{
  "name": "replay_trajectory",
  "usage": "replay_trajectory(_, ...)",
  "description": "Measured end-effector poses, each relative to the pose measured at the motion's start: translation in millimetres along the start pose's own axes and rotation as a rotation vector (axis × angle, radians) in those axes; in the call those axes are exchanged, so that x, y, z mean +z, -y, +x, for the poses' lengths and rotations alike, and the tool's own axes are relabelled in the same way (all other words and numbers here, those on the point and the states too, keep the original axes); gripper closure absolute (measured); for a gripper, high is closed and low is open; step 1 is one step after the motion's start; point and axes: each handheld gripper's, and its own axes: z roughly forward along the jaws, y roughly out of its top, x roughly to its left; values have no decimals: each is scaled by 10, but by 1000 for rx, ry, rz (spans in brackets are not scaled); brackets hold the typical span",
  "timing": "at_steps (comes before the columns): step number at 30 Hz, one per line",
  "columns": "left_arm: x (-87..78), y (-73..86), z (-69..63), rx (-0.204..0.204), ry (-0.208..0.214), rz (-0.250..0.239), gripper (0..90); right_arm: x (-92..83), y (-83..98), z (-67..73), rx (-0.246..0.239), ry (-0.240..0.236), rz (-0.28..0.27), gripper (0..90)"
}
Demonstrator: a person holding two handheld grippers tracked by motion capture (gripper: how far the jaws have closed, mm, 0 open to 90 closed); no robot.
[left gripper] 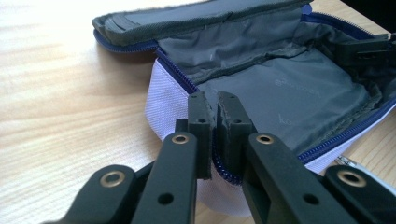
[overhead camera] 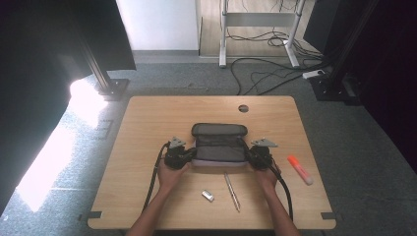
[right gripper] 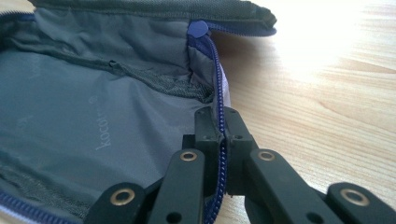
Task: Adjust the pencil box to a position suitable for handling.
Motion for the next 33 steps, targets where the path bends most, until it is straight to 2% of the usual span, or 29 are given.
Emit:
replay_trajectory(5, 49, 60, 30, -11, 2, 15, 829, 86, 40, -10, 7, 0, 25, 855)
replay_trajectory(11, 69, 106, 34, -15, 10, 11, 777, 100, 65, 23, -23, 20, 22, 814)
replay_trajectory(12, 69, 106, 34, -15, 10, 11, 751, 100, 65, 23, -23, 20, 22, 814)
replay_trajectory(13, 73, 108, 32, -18, 16, 16, 696, 99, 65, 38, -30, 24, 20, 745)
replay_trajectory(14, 76, 107, 27, -24, 11, 23, 696, 99, 65, 38, -30, 24, 20, 745)
replay_trajectory(15, 85, 103, 20, -24, -15, 45, 517, 101, 71, 53, -47, 38, 28, 652)
replay_trajectory(17, 86, 104, 19, -24, -25, 49, 382, 101, 80, 65, -60, 46, 37, 554)
replay_trajectory(19, 81, 105, 22, -20, -23, 43, 341, 96, 83, 64, -62, 53, 34, 519)
replay_trajectory(20, 72, 104, 25, -23, -17, 42, 341, 84, 91, 57, -61, 58, 21, 496)
replay_trajectory(21, 49, 96, 33, -22, -18, 33, 294, 48, 108, 34, -49, 72, -11, 465)
replay_trajectory(24, 23, 82, 33, -17, -36, 13, 263, 9, 121, 0, -37, 71, -39, 448)
replay_trajectory(28, -43, 46, 45, -16, -40, -12, 233, -103, 111, -60, -28, 34, -75, 409)
replay_trajectory(29, -88, 30, 50, -17, -33, -27, 233, -130, 105, -61, -32, 23, -81, 403)
replay_trajectory(30, -88, 30, 50, -17, -33, -27, 233, -130, 105, -61, -32, 23, -81, 403)
replay_trajectory(31, -110, 24, 49, -18, -30, -34, 235, -177, 90, -57, -45, -4, -85, 402)
replay_trajectory(33, -160, 15, 51, -16, -9, -36, 239, -198, 83, -54, -55, -13, -86, 399)
